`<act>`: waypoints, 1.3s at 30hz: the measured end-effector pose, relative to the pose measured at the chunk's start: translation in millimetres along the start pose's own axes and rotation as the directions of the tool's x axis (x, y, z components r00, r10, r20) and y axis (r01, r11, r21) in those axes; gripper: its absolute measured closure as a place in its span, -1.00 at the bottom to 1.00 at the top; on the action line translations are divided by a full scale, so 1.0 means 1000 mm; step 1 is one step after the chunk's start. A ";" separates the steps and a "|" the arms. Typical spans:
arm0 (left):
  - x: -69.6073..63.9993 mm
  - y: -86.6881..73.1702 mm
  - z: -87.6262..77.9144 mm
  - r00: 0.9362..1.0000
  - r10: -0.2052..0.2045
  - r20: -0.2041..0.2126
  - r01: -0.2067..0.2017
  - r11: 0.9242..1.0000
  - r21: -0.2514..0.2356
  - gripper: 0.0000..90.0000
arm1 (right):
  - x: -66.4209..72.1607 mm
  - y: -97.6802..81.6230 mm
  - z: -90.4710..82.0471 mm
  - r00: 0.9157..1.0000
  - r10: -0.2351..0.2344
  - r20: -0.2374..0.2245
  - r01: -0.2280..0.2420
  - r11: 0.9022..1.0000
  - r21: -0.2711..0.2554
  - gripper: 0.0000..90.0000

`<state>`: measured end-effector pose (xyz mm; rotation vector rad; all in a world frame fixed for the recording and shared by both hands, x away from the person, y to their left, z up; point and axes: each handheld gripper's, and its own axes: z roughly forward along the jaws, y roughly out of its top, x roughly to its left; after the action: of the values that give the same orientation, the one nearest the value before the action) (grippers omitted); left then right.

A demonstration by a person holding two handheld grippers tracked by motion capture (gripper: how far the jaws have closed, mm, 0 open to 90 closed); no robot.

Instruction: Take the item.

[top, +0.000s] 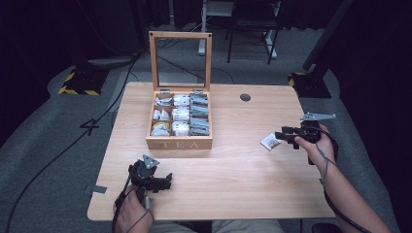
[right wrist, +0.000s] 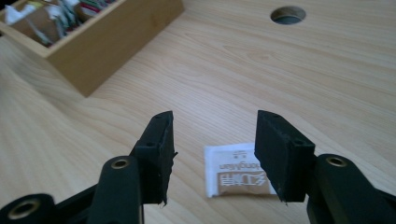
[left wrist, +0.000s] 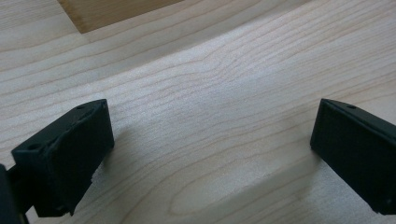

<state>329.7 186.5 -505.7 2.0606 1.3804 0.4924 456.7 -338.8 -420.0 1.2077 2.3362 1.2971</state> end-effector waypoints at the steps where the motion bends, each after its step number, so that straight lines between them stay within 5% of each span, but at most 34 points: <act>1: 0.000 0.000 0.000 1.000 -0.001 0.000 0.001 1.000 0.000 -1.00 | 0.004 0.001 -0.003 1.000 -0.001 -0.010 0.001 1.000 -0.007 0.05; 17: 0.000 0.000 0.000 1.000 -0.001 0.000 0.001 1.000 0.001 -1.00 | 0.071 -0.024 -0.025 0.980 -0.096 -0.177 0.088 0.995 -0.048 -0.01; 27: 0.000 0.000 0.000 1.000 0.000 0.000 0.000 1.000 0.000 -1.00 | 0.088 -0.059 -0.025 0.976 -0.131 -0.175 0.124 0.991 -0.048 -0.03; 32: 0.000 0.000 0.000 1.000 0.000 -0.001 0.000 1.000 0.001 -1.00 | 0.086 -0.085 -0.005 0.980 -0.125 -0.158 0.127 0.992 0.006 -0.02; 39: 0.000 0.000 0.000 1.000 -0.002 -0.001 0.002 1.000 0.001 -1.00 | 0.092 -0.093 0.010 0.974 -0.184 -0.135 0.193 0.979 0.059 -0.03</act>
<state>329.6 186.4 -505.6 2.0603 1.3828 0.4917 350.8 -291.0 -480.9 0.9180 2.5371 1.2714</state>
